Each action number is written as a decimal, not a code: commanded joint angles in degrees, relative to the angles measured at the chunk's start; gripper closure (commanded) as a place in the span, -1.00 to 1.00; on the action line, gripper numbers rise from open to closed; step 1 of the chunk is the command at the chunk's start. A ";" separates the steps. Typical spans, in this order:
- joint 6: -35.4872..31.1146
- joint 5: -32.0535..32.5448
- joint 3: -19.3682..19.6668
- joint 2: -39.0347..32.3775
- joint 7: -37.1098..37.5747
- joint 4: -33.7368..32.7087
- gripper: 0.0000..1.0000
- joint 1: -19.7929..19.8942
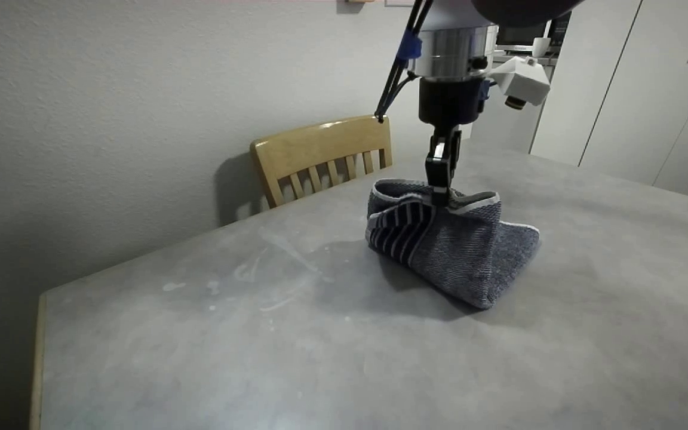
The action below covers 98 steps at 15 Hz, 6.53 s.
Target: Fold the towel
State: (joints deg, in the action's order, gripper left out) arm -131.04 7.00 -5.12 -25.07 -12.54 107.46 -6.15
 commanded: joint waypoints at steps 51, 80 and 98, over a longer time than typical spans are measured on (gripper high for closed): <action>18.76 -29.09 -1.02 -18.94 -30.75 -21.96 0.96 23.37; 14.73 -31.17 -1.60 -18.40 -26.85 -21.35 -0.84 23.50; -10.33 -37.18 -2.51 0.42 -11.13 1.90 0.65 19.05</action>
State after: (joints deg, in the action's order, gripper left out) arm -138.42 -27.28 -8.09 -25.94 -25.31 106.21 12.38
